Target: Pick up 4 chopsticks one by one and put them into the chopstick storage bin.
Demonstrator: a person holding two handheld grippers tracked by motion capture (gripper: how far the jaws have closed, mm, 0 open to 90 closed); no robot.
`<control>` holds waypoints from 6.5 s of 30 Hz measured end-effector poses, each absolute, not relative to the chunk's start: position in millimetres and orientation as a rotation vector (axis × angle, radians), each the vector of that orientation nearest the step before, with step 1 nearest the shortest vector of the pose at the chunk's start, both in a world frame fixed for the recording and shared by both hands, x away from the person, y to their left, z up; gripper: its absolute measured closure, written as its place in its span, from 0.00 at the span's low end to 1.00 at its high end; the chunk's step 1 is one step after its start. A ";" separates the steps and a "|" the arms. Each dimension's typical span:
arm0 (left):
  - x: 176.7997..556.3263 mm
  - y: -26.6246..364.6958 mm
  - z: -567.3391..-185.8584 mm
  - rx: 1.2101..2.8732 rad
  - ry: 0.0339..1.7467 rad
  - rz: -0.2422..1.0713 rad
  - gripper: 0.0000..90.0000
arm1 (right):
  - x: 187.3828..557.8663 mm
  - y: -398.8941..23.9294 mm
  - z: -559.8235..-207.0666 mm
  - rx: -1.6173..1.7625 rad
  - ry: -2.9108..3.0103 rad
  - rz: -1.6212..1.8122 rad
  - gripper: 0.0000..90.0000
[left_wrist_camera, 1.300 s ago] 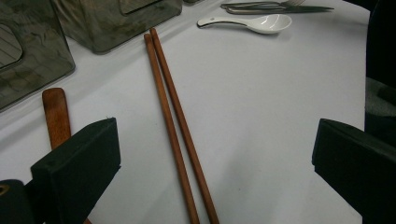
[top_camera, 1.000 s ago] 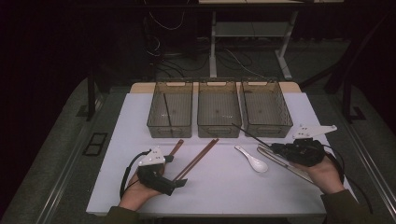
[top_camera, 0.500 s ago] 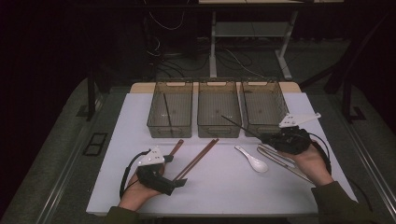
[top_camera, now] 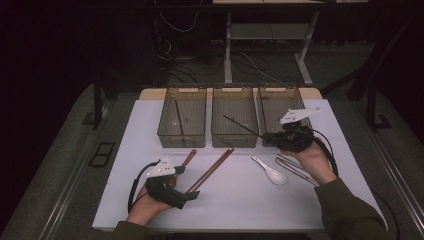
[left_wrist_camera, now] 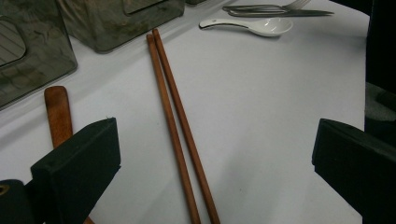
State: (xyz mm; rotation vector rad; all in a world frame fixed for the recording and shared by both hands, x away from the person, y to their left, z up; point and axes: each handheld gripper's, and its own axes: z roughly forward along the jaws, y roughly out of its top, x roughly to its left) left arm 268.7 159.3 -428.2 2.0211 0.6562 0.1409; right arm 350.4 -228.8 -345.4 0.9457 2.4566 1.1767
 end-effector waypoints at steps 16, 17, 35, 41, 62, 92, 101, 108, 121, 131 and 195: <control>268.6 161.4 -428.2 2.017 0.663 0.137 0.00 | 384.9 -177.2 -336.0 0.941 2.469 1.165 0.95; 268.5 161.3 -428.2 2.017 0.662 0.138 0.00 | 386.4 -175.2 -336.0 0.941 2.472 1.163 0.95; 268.7 160.5 -428.6 2.017 0.661 0.132 0.00 | 411.9 -142.2 -338.4 0.958 2.490 1.125 0.95; 268.4 160.3 -428.3 2.019 0.655 0.134 0.00 | 418.9 -129.5 -337.5 0.959 2.491 1.113 0.95; 268.4 159.8 -427.9 2.014 0.648 0.135 0.00 | 452.3 -86.1 -340.2 1.032 2.497 1.088 0.95; 268.7 162.2 -425.4 1.991 0.644 0.124 0.00 | 507.8 13.6 -357.8 1.124 2.556 0.905 0.95; 268.6 162.6 -424.8 1.993 0.632 0.133 0.00 | 508.8 19.2 -350.5 1.097 2.559 0.961 0.82; 269.1 162.8 -425.8 2.000 0.641 0.133 0.00 | 503.1 0.1 -342.5 1.047 2.564 1.082 0.60; 268.9 161.7 -426.4 2.006 0.650 0.137 0.00 | 471.3 -65.1 -313.8 0.960 2.473 1.222 0.31; 269.0 160.7 -427.2 2.008 0.656 0.136 0.00 | 439.7 -120.1 -294.8 0.937 2.330 1.330 0.20; 290.3 141.7 -414.4 2.012 0.699 0.159 0.01 | 257.9 -311.0 -428.3 1.073 2.237 1.255 0.14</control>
